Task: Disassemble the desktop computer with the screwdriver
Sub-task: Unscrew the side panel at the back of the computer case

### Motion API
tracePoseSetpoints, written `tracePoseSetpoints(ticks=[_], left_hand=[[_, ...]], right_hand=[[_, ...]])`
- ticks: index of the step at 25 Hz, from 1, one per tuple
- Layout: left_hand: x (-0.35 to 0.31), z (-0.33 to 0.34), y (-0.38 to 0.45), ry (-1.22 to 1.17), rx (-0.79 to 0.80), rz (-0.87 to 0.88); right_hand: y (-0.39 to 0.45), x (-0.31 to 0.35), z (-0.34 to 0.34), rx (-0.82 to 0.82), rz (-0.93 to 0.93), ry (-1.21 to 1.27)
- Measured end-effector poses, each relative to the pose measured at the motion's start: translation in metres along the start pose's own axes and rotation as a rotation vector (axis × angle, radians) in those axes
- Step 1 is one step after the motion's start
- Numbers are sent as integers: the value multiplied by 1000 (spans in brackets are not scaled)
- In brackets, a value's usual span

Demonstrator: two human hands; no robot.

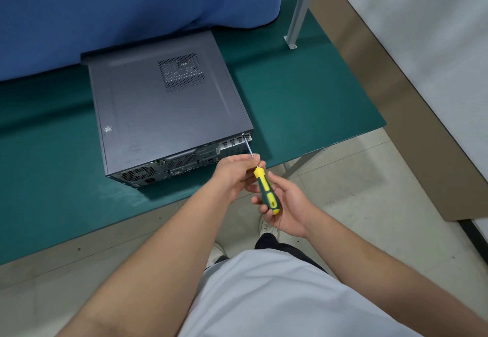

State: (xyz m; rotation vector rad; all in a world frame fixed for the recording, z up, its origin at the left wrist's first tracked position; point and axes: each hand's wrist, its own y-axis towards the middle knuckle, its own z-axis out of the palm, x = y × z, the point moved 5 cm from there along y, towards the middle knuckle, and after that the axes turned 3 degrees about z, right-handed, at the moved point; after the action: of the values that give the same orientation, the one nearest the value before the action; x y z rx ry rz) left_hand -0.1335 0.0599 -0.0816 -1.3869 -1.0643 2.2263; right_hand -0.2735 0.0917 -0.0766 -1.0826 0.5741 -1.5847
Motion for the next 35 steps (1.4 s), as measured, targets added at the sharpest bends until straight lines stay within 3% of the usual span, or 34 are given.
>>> tracePoseSetpoints(ticks=[6, 12, 16, 19, 25, 28, 31, 35], left_hand=[[-2, 2, 1, -5, 53, 10], [5, -3, 3, 57, -92, 21], [1, 0, -1, 18, 53, 12], [-2, 2, -1, 25, 131, 4], [-26, 0, 19, -191, -193, 44], [-29, 4, 25, -225, -319, 29], [-28, 8, 25, -210, -407, 40], [-31, 8, 25, -202, -464, 54]], right_hand=[[3, 3, 2, -81, -46, -3], [3, 9, 8, -131, -137, -55], [1, 3, 4, 6, -13, 23], [5, 0, -1, 3, 9, 52], [4, 10, -2, -197, -140, -64], [3, 11, 6, -187, -129, -71], [1, 9, 8, -165, -82, -55], [-1, 14, 3, -240, -170, -141]])
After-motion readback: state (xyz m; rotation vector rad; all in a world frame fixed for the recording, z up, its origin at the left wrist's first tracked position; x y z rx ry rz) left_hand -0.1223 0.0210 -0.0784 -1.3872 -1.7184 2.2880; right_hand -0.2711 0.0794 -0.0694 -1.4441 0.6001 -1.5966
